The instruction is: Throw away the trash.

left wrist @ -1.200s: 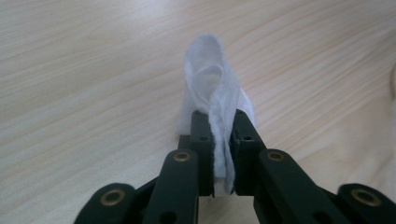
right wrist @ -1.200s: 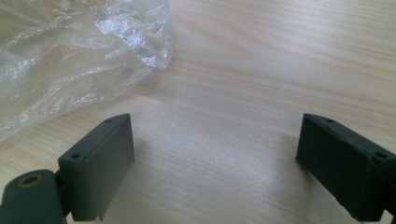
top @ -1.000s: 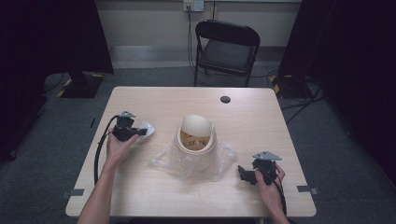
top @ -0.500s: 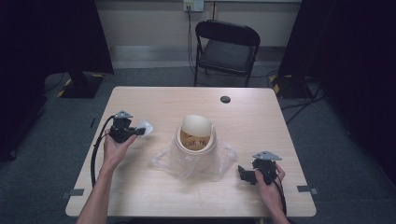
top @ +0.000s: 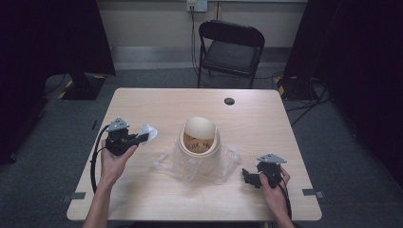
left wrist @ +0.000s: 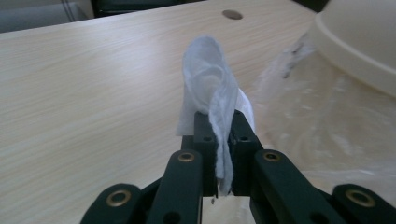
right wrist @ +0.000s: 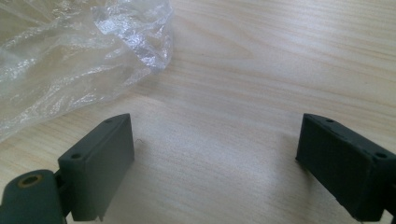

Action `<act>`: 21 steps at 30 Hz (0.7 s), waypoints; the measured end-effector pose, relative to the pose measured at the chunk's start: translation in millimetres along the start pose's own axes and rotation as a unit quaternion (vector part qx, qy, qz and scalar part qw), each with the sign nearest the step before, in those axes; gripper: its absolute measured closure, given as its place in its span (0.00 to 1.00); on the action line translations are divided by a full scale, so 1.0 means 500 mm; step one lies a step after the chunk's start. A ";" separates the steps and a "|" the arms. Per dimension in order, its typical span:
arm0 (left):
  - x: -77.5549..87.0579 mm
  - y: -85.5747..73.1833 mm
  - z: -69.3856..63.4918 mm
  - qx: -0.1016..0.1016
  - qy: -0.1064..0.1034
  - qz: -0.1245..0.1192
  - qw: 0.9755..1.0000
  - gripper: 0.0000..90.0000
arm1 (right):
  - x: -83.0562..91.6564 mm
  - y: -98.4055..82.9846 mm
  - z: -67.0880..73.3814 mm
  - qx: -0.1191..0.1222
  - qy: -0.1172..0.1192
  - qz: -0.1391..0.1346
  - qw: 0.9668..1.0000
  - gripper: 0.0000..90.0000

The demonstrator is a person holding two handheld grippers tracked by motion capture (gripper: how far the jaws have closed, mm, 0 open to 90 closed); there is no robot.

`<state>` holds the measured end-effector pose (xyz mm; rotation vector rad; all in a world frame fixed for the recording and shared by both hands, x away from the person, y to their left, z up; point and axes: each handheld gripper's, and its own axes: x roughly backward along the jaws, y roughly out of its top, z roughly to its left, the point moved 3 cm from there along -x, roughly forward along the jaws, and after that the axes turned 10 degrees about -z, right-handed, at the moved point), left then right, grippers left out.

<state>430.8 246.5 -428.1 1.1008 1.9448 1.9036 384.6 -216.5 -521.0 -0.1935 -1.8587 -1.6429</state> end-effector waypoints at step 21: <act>0.043 0.071 -0.162 -0.051 -0.093 -0.034 0.994 0.94 | 0.000 0.000 0.000 0.000 0.000 0.000 1.000 0.11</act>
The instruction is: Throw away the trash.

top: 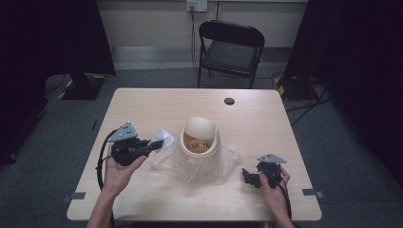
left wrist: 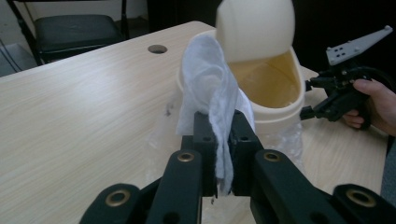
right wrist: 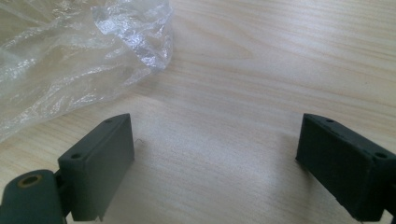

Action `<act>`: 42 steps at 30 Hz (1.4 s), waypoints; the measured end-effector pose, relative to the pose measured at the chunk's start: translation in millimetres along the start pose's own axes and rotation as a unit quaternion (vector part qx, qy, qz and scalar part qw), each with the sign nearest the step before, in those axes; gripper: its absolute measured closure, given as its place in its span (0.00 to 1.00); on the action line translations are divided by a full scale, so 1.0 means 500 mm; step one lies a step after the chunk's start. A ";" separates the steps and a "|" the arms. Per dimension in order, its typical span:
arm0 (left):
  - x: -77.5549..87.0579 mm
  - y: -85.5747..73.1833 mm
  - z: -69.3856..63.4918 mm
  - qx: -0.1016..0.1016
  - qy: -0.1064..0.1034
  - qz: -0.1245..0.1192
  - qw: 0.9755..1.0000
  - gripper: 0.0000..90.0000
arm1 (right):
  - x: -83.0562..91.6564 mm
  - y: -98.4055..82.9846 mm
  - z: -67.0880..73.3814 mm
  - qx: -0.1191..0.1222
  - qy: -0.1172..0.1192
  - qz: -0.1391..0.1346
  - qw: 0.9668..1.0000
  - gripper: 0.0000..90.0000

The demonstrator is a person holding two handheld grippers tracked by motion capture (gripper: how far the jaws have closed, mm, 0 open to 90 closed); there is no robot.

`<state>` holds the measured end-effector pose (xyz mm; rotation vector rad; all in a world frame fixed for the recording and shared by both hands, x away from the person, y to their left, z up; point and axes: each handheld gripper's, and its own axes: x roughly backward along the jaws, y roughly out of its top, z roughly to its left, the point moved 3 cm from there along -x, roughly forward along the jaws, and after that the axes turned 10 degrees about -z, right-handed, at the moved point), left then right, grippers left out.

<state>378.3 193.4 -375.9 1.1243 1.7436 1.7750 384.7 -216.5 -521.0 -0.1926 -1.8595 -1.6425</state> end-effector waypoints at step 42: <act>-0.183 0.021 -0.099 -0.023 -0.037 0.091 0.995 0.92 | 0.000 0.000 0.000 0.000 0.000 0.000 1.000 0.11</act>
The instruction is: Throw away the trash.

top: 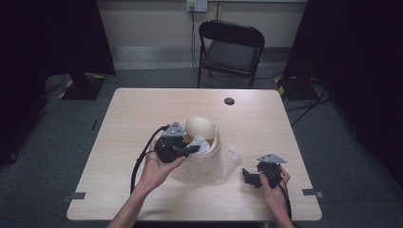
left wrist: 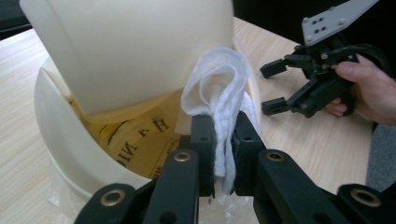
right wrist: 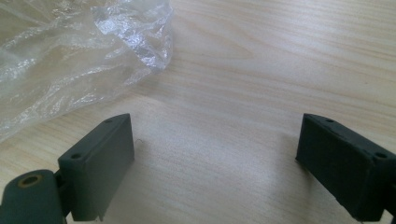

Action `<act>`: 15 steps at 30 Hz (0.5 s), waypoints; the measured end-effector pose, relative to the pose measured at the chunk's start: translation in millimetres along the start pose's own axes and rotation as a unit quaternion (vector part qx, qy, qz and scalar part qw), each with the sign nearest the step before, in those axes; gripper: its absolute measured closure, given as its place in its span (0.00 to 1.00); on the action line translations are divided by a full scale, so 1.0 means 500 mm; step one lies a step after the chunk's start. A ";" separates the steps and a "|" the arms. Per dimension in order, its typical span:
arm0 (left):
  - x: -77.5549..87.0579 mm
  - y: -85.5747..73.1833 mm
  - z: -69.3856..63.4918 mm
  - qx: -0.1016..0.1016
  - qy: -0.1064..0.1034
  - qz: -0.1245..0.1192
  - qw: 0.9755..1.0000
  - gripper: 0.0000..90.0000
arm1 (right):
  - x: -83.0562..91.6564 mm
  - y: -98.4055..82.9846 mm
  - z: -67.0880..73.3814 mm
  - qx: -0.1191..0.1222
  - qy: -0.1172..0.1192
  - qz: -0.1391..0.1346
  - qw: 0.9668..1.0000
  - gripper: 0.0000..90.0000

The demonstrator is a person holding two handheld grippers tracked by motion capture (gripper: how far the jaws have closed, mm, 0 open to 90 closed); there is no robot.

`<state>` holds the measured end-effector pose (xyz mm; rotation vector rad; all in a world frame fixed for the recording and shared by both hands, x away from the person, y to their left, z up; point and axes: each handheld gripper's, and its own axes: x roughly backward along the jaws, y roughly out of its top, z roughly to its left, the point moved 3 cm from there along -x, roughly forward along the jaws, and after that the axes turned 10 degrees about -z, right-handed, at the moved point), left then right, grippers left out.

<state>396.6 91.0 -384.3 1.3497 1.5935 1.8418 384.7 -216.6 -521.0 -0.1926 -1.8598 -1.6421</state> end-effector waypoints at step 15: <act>-0.040 -0.004 0.021 0.020 0.009 0.027 0.999 0.90 | 0.000 0.000 0.000 0.000 0.000 0.000 1.000 0.11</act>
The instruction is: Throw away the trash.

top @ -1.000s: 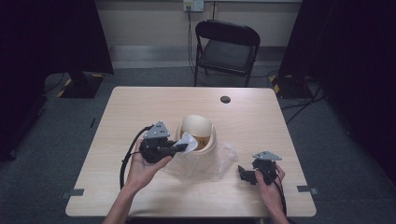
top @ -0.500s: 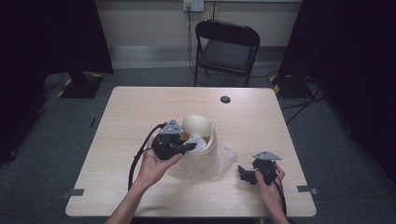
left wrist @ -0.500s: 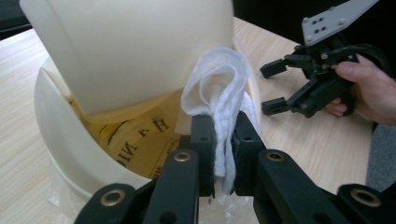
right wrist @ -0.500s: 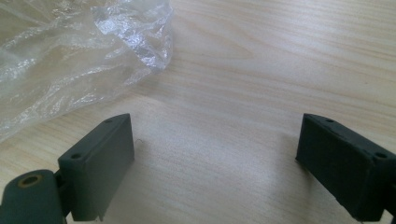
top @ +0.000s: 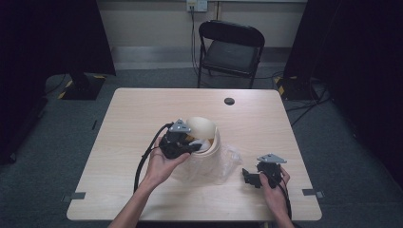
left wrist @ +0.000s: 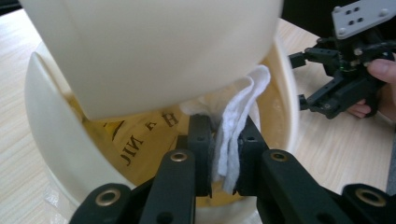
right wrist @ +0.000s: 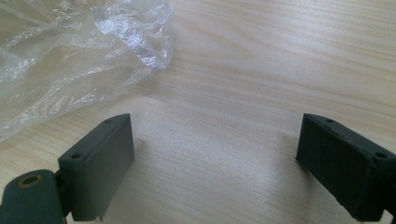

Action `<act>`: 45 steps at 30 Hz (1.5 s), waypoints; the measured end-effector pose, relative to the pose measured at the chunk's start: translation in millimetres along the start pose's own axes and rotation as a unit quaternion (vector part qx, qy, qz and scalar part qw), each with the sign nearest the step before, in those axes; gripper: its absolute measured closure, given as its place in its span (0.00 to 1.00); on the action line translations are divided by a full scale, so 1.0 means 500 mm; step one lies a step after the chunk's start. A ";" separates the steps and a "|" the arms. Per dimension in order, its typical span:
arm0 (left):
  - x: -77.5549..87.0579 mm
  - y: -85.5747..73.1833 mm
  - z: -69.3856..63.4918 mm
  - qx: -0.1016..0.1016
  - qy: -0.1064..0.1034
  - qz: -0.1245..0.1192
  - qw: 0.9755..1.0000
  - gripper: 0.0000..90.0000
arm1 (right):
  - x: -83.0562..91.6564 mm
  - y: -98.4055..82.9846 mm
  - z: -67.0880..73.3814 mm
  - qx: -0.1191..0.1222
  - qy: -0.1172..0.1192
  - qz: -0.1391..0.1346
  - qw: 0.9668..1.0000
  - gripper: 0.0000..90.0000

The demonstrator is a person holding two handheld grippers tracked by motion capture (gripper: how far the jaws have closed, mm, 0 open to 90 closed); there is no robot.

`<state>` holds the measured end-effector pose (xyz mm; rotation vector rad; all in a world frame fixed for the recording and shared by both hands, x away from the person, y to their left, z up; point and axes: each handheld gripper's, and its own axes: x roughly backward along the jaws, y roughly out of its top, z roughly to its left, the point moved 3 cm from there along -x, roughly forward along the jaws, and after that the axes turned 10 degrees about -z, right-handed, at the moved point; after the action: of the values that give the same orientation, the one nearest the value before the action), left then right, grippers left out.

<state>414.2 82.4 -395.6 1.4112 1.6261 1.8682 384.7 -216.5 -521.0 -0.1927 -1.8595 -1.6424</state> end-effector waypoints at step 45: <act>0.015 0.010 0.017 -0.006 0.056 0.025 0.998 0.60 | 0.000 0.000 0.000 0.000 0.000 0.000 1.000 0.11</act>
<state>419.0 91.4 -388.6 1.3766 1.6405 2.0148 384.7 -216.6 -521.0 -0.1928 -1.8598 -1.6421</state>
